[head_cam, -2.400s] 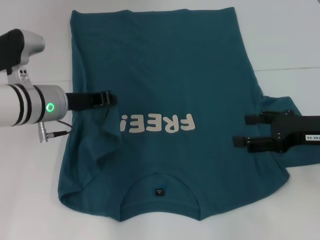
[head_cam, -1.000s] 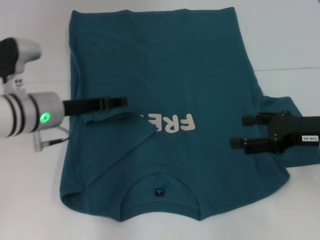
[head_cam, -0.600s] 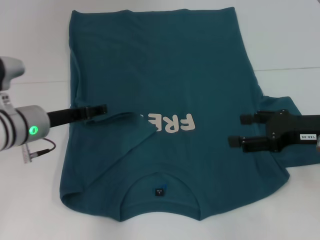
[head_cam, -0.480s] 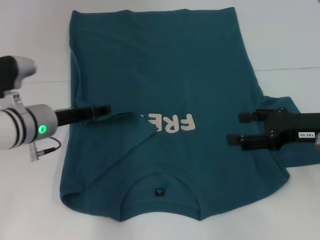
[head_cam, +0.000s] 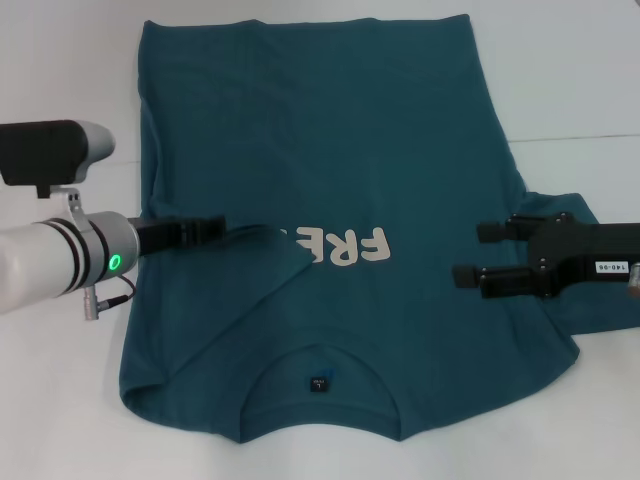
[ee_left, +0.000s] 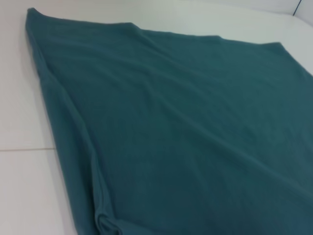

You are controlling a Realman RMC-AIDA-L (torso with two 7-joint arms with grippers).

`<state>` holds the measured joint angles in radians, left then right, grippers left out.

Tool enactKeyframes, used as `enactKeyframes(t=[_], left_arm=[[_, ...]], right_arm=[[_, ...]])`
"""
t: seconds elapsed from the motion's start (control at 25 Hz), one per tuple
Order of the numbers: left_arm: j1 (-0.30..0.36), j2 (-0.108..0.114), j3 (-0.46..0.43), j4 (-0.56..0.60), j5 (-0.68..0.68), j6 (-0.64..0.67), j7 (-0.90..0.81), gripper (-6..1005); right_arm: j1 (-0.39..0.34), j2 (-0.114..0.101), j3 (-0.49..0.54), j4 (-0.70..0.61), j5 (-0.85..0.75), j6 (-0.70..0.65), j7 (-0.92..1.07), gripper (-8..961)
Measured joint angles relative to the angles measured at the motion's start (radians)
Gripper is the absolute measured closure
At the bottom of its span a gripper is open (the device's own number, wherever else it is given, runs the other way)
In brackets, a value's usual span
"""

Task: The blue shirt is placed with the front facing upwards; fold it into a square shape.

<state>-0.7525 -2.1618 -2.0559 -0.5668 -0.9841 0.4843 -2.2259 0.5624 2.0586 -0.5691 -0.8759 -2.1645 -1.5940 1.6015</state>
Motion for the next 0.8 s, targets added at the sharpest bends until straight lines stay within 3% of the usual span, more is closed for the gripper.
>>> enactKeyframes(t=[0.52, 0.8], left_arm=[[0.028, 0.005, 0.005, -0.004, 0.085, 0.014, -0.001, 230], [0.008, 0.003, 0.007, 0.004, 0.113, 0.002, 0.002, 236]], right_arm=[[-0.002, -0.003, 0.0, -0.002, -0.002, 0.004, 0.011, 36], [-0.002, -0.002, -0.001, 0.001, -0.003, 0.005, 0.011, 36]])
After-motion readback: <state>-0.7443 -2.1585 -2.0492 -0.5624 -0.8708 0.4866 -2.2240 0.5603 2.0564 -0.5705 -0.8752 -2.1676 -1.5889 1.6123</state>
